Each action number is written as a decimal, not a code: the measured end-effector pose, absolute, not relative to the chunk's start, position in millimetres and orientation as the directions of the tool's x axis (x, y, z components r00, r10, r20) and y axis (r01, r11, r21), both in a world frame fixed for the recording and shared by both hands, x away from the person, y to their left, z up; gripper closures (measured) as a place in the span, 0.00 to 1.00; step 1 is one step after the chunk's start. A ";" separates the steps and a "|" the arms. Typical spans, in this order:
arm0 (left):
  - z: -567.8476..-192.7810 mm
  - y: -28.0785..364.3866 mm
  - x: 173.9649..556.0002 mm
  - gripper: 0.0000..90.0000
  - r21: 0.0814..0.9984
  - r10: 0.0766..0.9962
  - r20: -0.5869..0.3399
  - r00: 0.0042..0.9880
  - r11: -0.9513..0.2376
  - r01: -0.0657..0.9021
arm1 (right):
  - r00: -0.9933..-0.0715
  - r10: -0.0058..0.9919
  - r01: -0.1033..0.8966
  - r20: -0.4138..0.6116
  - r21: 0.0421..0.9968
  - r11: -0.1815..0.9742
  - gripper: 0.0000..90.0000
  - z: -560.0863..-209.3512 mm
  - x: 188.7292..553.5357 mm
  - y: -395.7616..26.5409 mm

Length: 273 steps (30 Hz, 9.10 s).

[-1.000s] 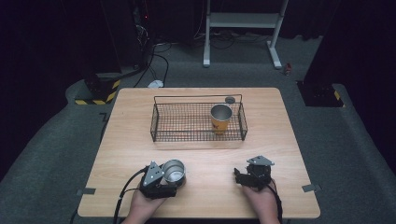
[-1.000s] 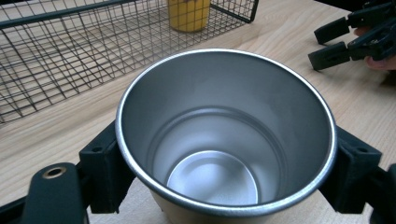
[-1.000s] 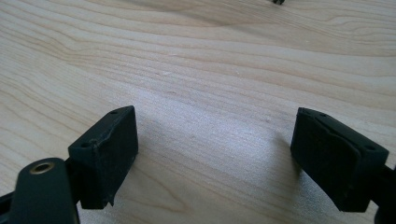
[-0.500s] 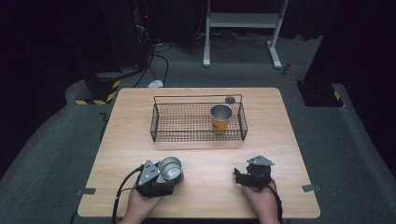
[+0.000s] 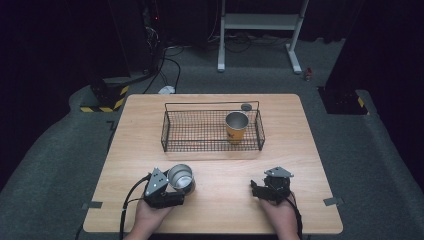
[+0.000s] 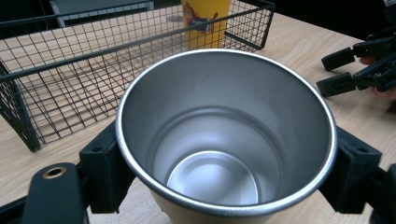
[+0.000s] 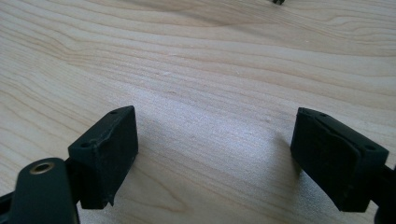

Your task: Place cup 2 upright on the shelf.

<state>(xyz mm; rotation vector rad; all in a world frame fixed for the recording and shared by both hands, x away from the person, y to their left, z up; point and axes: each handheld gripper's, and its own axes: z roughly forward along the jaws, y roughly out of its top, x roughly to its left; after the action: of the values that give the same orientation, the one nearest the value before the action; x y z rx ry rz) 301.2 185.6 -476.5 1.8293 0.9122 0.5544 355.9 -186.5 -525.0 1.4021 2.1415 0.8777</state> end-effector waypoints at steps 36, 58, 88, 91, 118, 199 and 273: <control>-448.4 182.0 320.0 0.21 0.915 0.825 -0.036 0.564 -0.200 0.351 | -0.413 0.910 0.641 -0.016 0.705 0.303 0.16 -524.9 357.4 -186.7; -422.5 173.2 345.4 0.21 0.930 0.812 -0.046 0.582 -0.178 0.322 | -0.410 0.912 0.640 -0.018 0.707 0.301 0.17 -524.9 357.0 -186.3; -383.0 175.5 380.7 0.21 0.940 0.825 -0.072 0.561 -0.132 0.314 | -0.409 0.913 0.641 -0.014 0.708 0.298 0.17 -524.9 356.4 -185.9; -380.8 175.0 385.9 0.21 0.938 0.828 -0.064 0.557 -0.140 0.317 | -0.408 0.913 0.641 -0.013 0.708 0.296 0.17 -524.9 356.5 -185.7; -386.0 172.6 439.3 0.21 0.926 0.868 -0.078 0.491 -0.120 0.358 | -0.414 0.910 0.638 -0.016 0.708 0.303 0.17 -525.0 357.0 -185.9; -472.2 150.4 514.1 0.21 0.725 0.928 -0.018 0.371 -0.244 0.645 | -0.419 0.908 0.635 -0.018 0.709 0.307 0.18 -524.8 356.4 -185.4; -471.2 219.0 385.4 0.07 0.795 0.885 -0.054 0.463 -0.242 0.556 | -0.415 0.910 0.638 -0.012 0.709 0.301 0.19 -524.7 354.7 -185.0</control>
<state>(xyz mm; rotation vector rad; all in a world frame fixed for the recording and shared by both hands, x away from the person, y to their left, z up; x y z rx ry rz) 385.4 219.0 -471.2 1.9286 1.2037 0.5313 354.7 -185.0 -524.7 1.3810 2.1606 0.8880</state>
